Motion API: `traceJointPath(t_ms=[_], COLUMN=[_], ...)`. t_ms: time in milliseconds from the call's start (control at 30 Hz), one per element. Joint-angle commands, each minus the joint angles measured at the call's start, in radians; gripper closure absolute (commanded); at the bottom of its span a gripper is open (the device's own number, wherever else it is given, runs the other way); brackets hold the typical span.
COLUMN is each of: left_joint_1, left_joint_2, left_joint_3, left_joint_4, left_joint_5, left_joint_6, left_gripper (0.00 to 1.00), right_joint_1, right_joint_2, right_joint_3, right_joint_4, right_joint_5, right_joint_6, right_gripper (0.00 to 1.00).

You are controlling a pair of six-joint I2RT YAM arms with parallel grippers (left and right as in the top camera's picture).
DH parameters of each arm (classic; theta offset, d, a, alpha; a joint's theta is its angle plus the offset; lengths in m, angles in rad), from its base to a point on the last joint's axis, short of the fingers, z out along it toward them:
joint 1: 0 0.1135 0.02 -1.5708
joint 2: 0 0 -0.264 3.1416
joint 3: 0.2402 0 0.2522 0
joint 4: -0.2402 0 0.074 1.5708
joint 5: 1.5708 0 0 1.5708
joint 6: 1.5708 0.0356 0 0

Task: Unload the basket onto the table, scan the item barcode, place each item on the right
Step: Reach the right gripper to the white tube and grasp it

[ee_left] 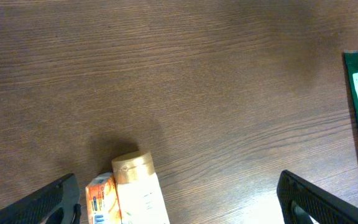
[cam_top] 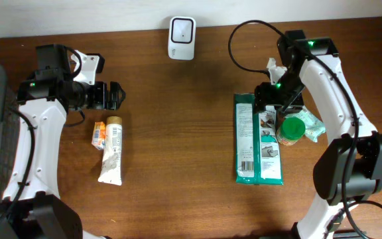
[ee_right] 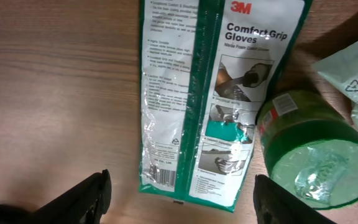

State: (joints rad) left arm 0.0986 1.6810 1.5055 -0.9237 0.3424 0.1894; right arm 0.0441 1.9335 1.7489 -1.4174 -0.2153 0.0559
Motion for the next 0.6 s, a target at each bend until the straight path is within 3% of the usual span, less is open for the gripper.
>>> traceJointPath(t_ms=[0,100,133,167,200,300,367,467,567], left_joint_1=[0.003,0.003,0.003,0.003,0.003,0.003,0.003,0.009,0.01], left_joint_2=[-0.023,-0.023,-0.023,-0.023,-0.023,-0.023,-0.023,-0.023,-0.023], left_joint_3=[0.01,0.01,0.01,0.01,0.01,0.01,0.01,0.024,0.113], left_joint_4=[0.002,0.002,0.002,0.002,0.002,0.002,0.004,0.029,0.03], left_joint_5=[0.004,0.004,0.004,0.004,0.005,0.003,-0.011,-0.22,-0.273], left_joint_6=[-0.006,-0.006,-0.006,-0.006,-0.006,-0.006,-0.005,-0.005,-0.006], left_gripper=[0.01,0.01,0.01,0.01,0.01,0.01,0.01,0.01,0.01], right_joint_1=[0.008,0.095,0.142,0.191,0.238,0.384,0.471,0.579,0.651], right_joint_2=[-0.003,-0.002,-0.002,0.0,0.004,0.025,0.064,0.098,0.132], right_joint_3=[0.016,0.015,0.009,0.003,0.001,0.001,0.001,0.001,0.001], right_joint_4=[0.003,0.109,0.184,0.248,0.293,0.387,0.459,0.584,0.663], right_joint_5=[-0.104,-0.244,-0.248,-0.248,-0.248,-0.245,-0.245,-0.213,-0.166], right_joint_6=[0.0,0.033,0.131,0.213,0.265,0.269,0.307,0.32,0.324], right_gripper=[0.3,0.3,0.3,0.05,0.01,0.02,0.09,0.19,0.22])
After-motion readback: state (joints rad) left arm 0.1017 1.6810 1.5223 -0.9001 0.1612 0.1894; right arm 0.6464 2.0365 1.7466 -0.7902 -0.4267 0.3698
